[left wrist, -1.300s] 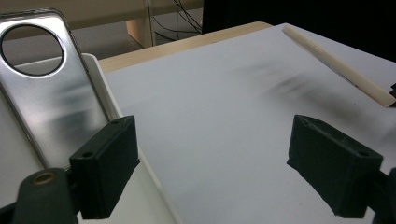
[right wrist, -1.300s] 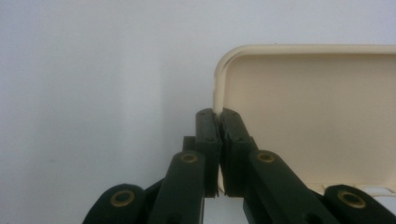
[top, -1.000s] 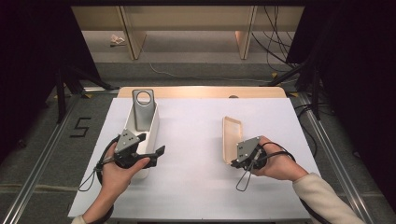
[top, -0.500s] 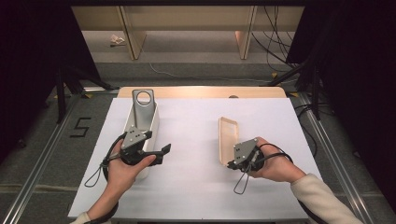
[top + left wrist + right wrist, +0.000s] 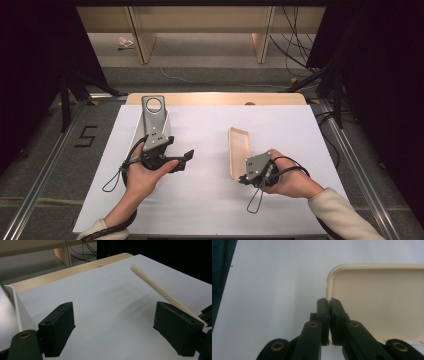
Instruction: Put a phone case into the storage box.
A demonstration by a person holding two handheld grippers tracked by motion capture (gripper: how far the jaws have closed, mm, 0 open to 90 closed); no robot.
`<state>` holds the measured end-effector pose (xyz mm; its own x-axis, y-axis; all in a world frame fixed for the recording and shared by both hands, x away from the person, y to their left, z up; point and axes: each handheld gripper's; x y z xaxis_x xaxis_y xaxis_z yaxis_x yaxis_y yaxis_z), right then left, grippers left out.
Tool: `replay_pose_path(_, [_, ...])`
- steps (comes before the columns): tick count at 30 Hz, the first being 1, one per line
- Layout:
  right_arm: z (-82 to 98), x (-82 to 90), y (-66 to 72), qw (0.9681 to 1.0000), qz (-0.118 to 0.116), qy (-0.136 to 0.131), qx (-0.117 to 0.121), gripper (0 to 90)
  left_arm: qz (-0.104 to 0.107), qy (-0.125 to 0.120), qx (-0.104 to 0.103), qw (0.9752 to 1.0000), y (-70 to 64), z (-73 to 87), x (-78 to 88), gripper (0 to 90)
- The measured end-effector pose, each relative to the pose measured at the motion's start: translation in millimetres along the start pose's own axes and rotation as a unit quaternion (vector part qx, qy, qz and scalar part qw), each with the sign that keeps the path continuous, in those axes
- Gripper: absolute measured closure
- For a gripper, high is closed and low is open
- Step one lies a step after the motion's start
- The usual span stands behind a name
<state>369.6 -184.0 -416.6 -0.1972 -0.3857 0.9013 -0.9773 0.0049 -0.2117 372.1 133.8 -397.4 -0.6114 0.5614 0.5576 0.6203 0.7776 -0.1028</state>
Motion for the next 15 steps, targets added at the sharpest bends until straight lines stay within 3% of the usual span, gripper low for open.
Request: replay_pose_path(15, [-7.8,-0.5,4.5,0.9999,0.001,-0.004,0.011,88.1,0.020,0.016,-0.011,0.9996,-15.6,-21.8,-26.3,14.0])
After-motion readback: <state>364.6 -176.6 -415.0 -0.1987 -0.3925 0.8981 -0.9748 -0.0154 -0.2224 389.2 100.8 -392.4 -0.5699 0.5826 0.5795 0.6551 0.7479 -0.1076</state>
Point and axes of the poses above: each handheld gripper's, and its own axes: x roughly backward along the jaws, z roughly out of its underside, y roughly to its left, and after that the axes turned 9 degrees about y, right-handed
